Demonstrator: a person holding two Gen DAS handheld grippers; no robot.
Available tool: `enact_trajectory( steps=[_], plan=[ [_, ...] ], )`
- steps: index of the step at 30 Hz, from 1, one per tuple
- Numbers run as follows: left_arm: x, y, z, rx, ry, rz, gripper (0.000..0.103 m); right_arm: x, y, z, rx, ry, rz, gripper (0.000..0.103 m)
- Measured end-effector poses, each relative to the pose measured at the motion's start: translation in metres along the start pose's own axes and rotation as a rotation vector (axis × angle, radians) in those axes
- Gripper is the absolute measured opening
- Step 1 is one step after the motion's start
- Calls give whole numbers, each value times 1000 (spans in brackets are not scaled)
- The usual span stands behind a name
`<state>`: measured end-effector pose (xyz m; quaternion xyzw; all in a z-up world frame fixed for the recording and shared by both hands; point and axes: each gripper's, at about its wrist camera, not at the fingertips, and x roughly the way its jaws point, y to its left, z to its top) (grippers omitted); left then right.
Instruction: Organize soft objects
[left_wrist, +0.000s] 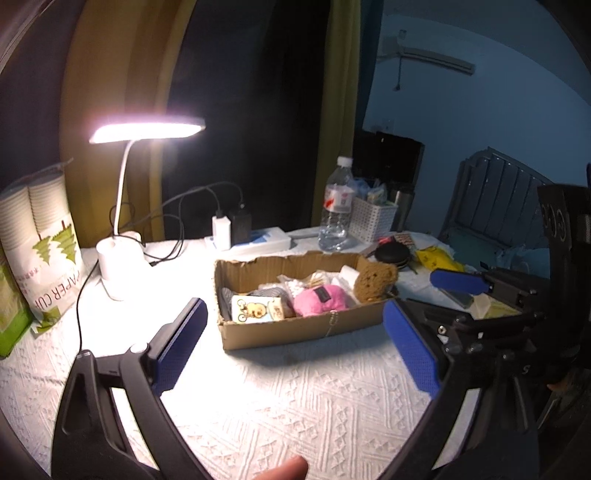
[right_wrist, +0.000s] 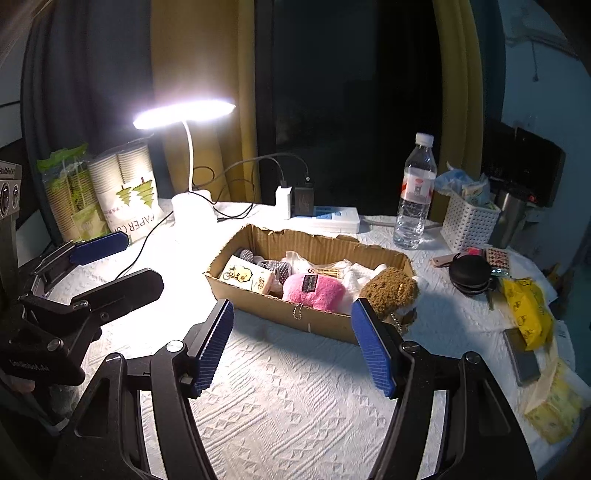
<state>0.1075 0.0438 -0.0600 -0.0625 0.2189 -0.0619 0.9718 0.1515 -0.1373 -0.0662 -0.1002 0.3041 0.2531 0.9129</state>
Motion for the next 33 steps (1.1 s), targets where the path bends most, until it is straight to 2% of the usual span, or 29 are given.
enact_trajectory(
  steps=[7, 19, 22, 27, 33],
  plan=[
    [-33, -14, 0, 17, -49, -19, 99, -38, 9, -7, 0, -54, -33, 71],
    [-90, -41, 9, 56, -134, -4, 100, -115, 14, -13, 8, -153, -113, 71],
    [-102, -46, 13, 65, -160, -4, 100, -131, 14, -13, 9, -173, -135, 79],
    [-113, -47, 17, 52, -185, -7, 100, -146, 10, -14, 19, -193, -160, 80],
    [-114, -45, 18, 55, -184, 2, 100, -145, 11, -16, 12, -186, -165, 80]
  ],
)
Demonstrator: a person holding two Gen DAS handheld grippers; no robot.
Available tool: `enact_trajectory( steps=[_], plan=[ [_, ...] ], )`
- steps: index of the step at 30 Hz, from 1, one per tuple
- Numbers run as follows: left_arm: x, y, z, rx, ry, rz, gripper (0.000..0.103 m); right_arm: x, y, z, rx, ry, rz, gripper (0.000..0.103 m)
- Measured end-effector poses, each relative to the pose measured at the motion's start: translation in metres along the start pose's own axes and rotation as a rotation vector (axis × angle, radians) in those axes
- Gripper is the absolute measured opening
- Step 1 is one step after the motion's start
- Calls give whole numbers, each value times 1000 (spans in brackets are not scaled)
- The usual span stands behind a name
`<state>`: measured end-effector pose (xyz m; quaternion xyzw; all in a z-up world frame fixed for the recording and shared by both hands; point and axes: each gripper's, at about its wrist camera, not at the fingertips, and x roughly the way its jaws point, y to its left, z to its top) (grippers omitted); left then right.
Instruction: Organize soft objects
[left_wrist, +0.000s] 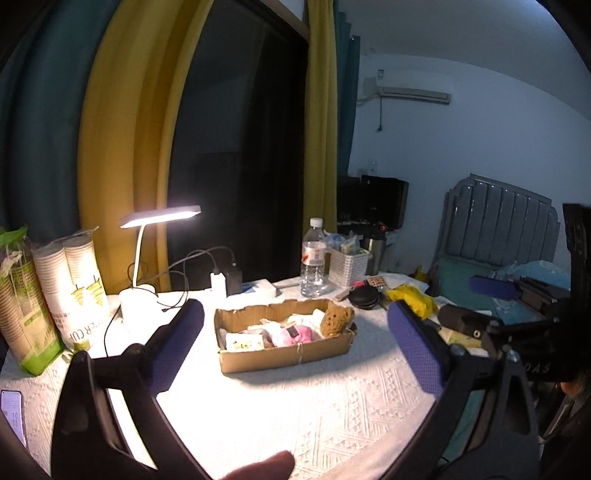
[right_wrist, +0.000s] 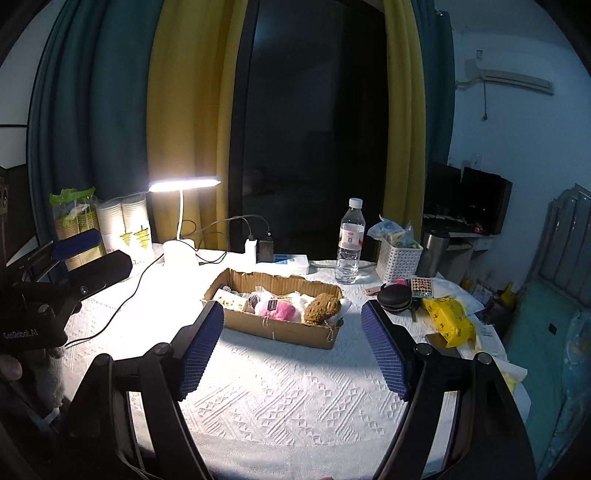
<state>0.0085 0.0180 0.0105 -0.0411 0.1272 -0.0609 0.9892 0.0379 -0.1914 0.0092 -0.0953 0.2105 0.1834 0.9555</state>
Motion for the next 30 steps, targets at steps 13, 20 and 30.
enact_trajectory(
  steps=[13, 20, 30],
  plan=[
    [5, 5, -2, -13, 11, -3, 100, 4, 2, 0, 0, 5, 2, 80],
    [6, 5, -3, -23, 19, 15, 100, 3, 1, -1, 3, 0, 6, 80],
    [7, -1, -3, -11, 27, 17, 100, 1, -4, -4, 17, -6, -1, 80]
  ],
)
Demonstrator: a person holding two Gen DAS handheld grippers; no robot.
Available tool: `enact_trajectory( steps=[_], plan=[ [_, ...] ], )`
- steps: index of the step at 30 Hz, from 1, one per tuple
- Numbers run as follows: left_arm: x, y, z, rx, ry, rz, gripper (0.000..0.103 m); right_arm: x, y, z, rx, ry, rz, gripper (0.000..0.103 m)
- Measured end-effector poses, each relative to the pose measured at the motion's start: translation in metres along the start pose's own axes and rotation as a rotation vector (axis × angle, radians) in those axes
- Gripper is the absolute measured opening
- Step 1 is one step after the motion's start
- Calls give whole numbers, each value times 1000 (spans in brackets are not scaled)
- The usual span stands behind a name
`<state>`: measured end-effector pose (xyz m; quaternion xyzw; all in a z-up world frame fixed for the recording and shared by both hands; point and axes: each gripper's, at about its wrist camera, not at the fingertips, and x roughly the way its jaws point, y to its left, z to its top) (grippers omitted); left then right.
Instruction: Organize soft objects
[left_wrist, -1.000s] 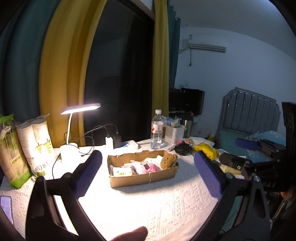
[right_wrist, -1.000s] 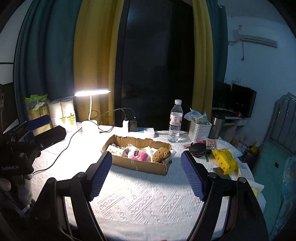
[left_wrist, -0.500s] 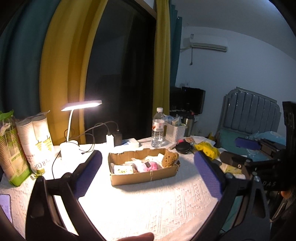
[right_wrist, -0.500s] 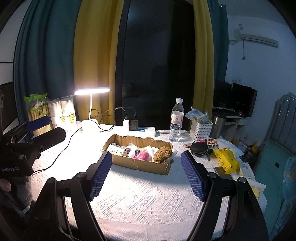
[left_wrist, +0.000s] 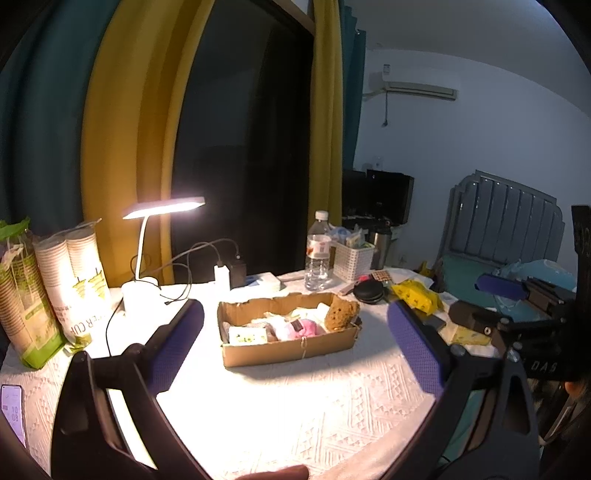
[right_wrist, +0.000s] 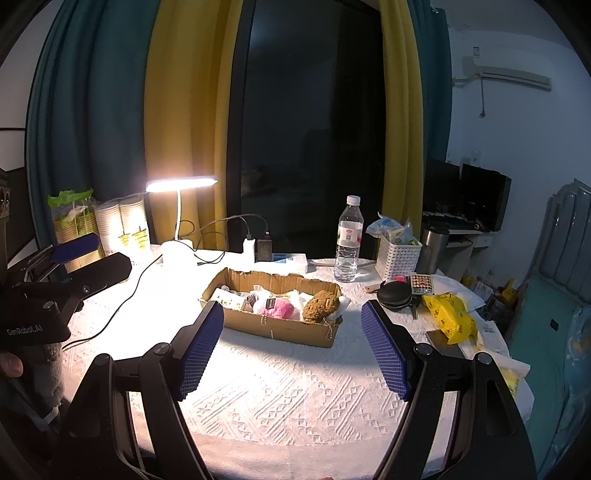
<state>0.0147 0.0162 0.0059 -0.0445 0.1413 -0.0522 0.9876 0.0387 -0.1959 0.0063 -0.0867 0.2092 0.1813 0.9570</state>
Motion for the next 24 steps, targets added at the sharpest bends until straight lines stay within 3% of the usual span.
enact_trajectory(
  steps=[24],
  plan=[
    [0, 1, 0, 0, 0, 1, 100, 2, -1, -2, 3, 5, -2, 80]
  ],
)
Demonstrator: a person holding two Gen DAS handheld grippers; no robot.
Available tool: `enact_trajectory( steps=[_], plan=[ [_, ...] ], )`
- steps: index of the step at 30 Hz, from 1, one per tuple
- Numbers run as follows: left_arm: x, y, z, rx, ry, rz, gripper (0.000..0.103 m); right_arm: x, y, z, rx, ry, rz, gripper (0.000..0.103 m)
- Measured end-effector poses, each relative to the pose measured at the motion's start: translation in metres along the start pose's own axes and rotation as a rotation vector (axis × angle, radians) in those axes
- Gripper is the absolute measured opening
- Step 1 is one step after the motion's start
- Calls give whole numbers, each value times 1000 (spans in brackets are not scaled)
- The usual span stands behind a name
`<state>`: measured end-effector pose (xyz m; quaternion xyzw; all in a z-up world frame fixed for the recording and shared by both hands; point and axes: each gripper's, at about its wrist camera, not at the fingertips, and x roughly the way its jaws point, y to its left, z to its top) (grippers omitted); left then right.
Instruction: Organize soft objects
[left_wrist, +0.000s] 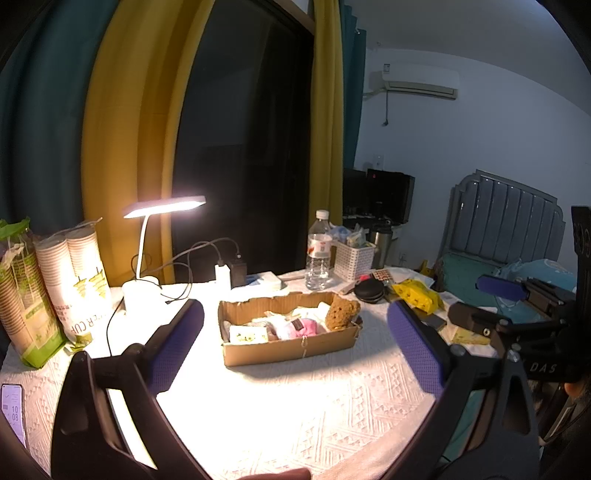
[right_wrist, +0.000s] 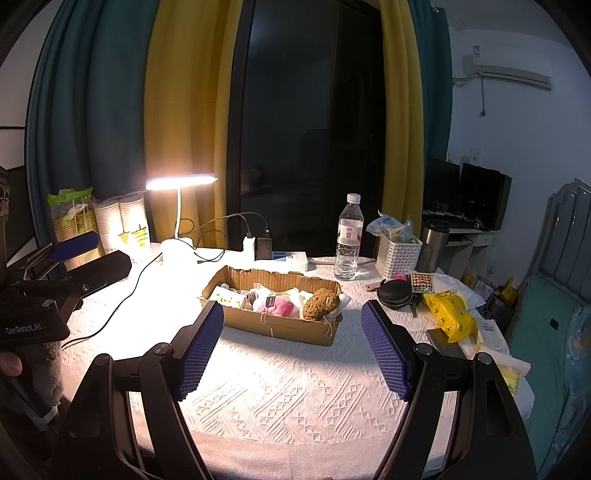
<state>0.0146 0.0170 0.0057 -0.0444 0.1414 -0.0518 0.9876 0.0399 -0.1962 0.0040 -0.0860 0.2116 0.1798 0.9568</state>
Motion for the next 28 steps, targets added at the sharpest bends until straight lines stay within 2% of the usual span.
enact_trajectory(
  steps=[28],
  plan=[
    [2, -2, -1, 14, -3, -5, 100, 1, 2, 0, -18, 1, 6, 80]
  ],
)
